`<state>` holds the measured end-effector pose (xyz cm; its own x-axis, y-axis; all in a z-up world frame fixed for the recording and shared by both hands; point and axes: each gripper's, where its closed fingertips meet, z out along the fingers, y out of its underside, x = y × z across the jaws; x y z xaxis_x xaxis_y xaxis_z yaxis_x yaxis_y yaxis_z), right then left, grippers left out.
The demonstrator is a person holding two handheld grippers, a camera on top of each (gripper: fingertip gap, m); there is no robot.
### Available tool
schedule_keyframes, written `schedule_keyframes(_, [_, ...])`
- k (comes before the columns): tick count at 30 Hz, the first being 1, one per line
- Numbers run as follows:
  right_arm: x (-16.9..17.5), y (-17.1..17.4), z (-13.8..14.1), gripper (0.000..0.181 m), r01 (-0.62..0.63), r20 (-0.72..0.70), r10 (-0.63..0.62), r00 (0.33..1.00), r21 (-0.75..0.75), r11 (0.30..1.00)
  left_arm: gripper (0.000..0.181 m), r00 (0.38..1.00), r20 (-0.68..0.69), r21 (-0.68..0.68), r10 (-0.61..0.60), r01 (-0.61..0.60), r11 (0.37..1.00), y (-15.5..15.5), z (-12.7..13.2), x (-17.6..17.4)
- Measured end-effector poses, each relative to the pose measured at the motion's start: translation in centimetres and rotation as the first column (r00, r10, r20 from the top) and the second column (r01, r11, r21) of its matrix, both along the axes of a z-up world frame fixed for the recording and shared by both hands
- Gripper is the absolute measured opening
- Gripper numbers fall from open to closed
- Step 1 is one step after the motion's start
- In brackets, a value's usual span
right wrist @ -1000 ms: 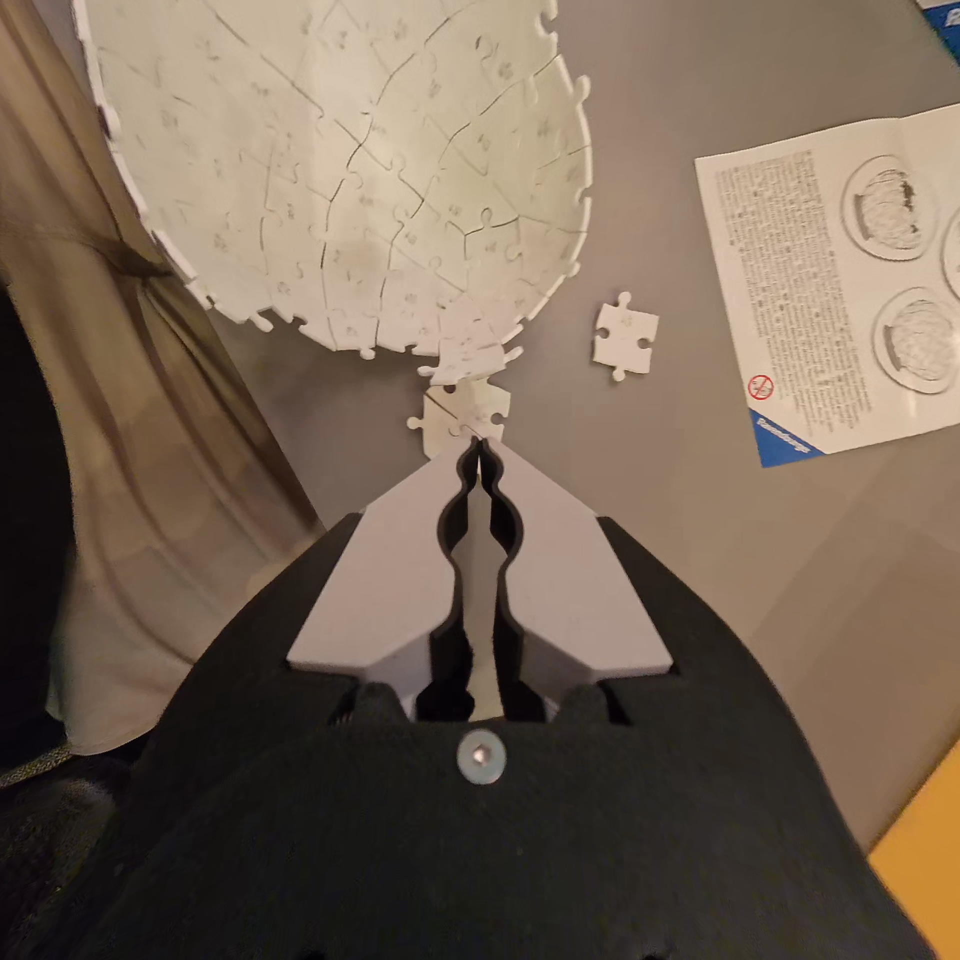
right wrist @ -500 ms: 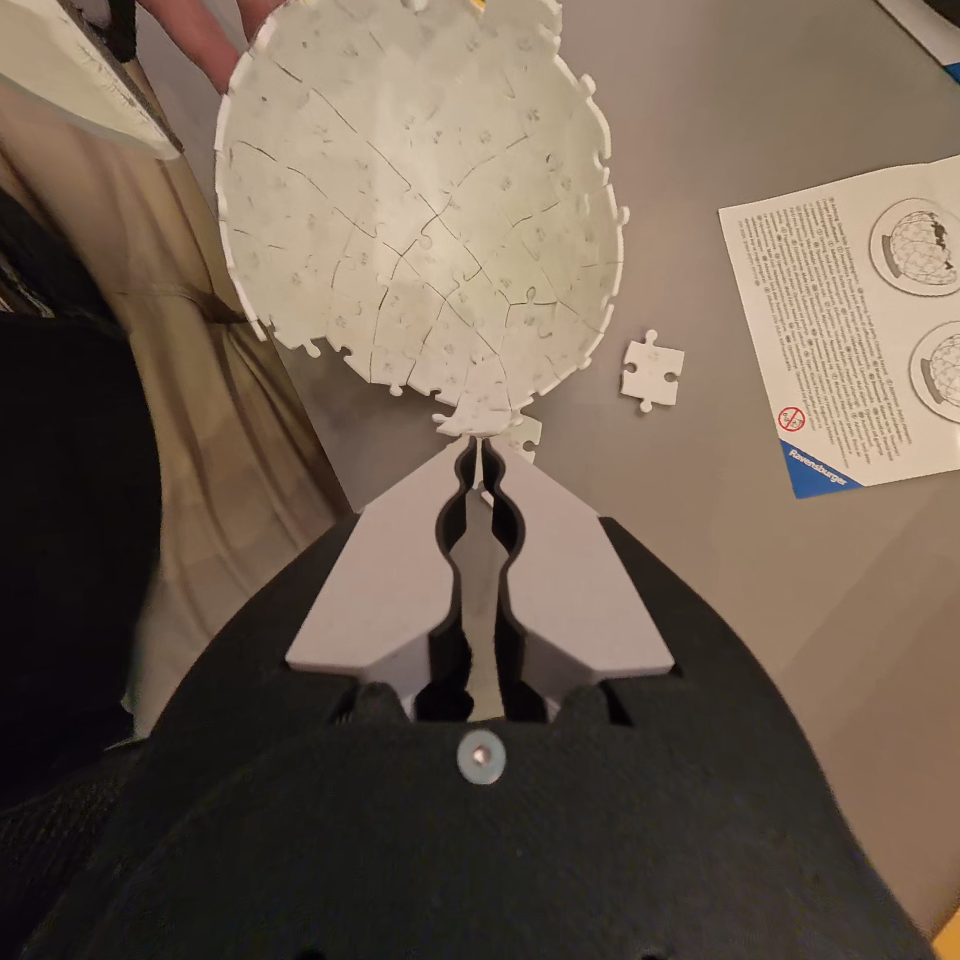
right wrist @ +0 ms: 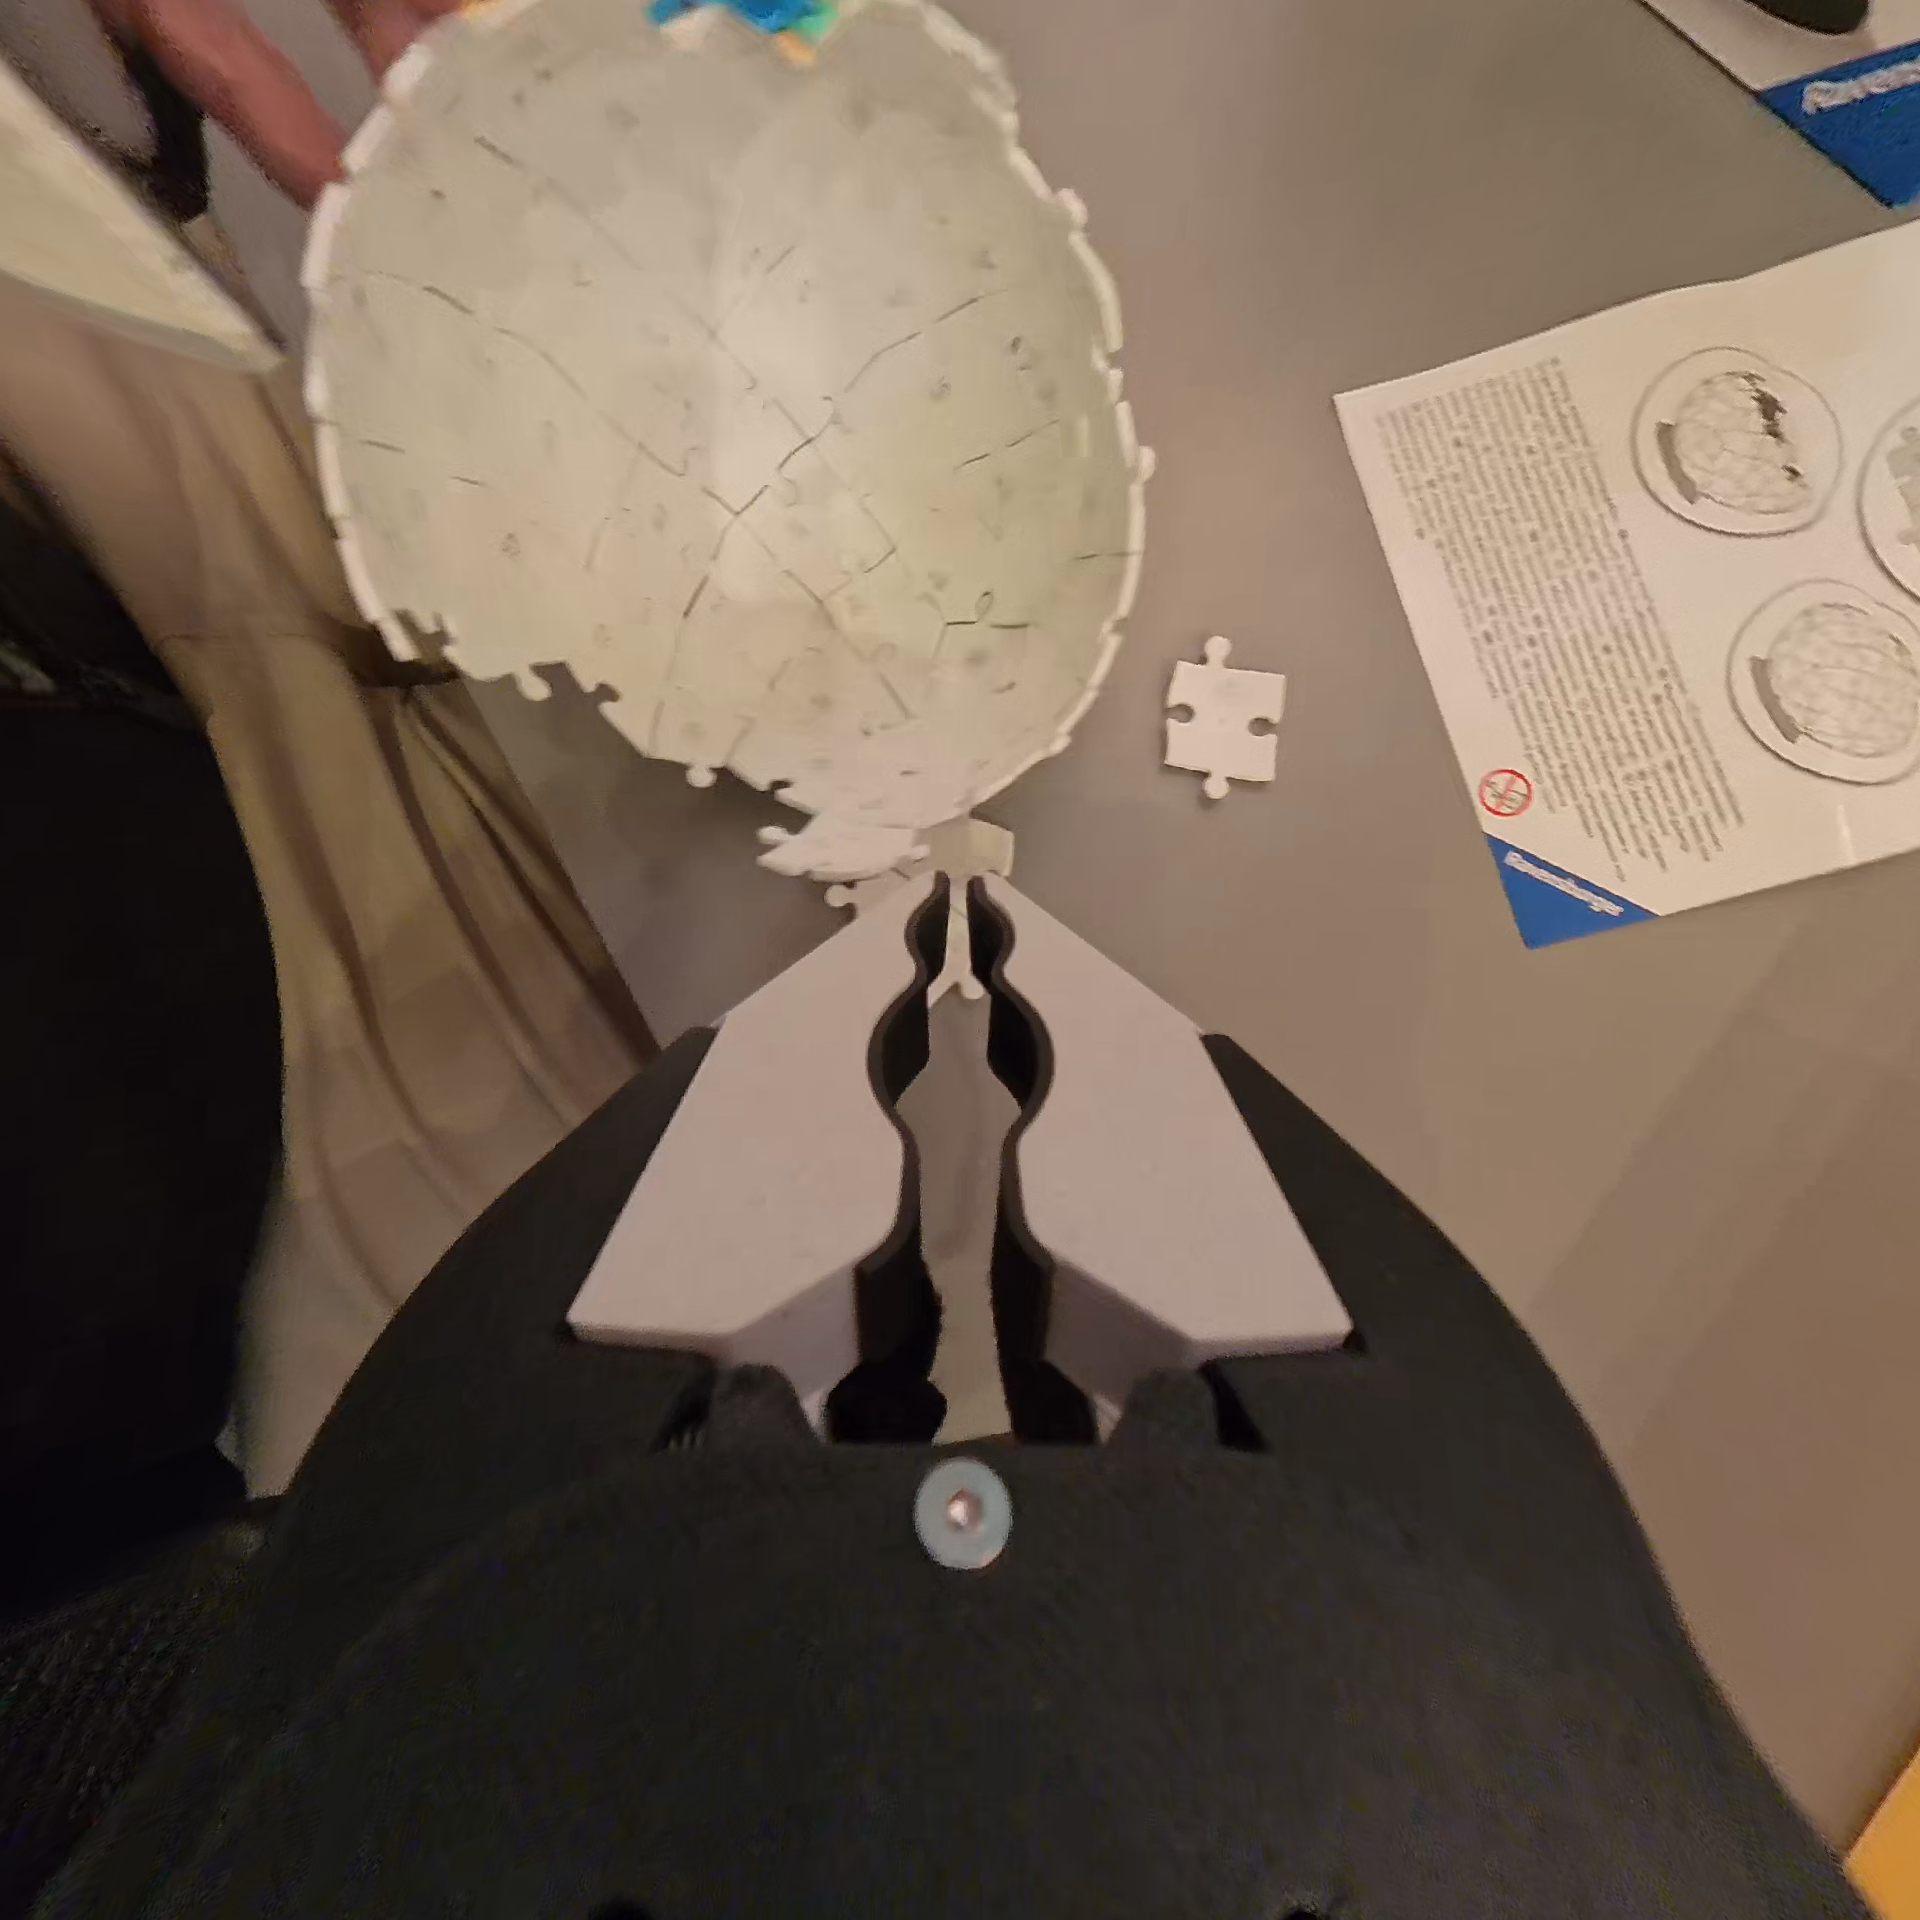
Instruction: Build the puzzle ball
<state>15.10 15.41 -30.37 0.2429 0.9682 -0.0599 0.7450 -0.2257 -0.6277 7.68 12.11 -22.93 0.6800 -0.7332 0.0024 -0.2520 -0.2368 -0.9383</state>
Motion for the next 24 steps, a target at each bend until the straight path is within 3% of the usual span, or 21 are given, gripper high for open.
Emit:
schedule_keyframes(6, [-1.1, 2.2, -0.1, 0.014, 0.093, -0.089, -0.105, 0.991, -0.13, 0.987, 0.061, 1.0, -0.004, 0.001, 0.009, -0.009, 1.0, 0.2, -0.1, 0.1])
schedule_keyframes(10, [-2.2, 2.0, 0.2, 0.021, 0.058, -0.142, -0.097, 0.985, -0.259, 0.964, 0.061, 1.0, -0.007, -0.001, 0.016, -0.016, 1.0, 0.3, -0.1, 0.0])
schedule_keyframes(15, [-2.6, 2.5, -0.6, 0.027, 0.051, -0.109, -0.085, 0.99, -0.288, 0.956, 0.061, 1.0, 0.0, -0.003, 0.015, -0.015, 1.0, 0.3, 0.0, 0.1])
schedule_keyframes(24, [-4.7, 3.2, -1.9, 0.004, 0.053, -0.115, -0.108, 0.988, -0.404, 0.913, 0.061, 1.0, 0.003, -0.004, 0.023, -0.023, 1.0, 0.5, -0.1, 0.0])
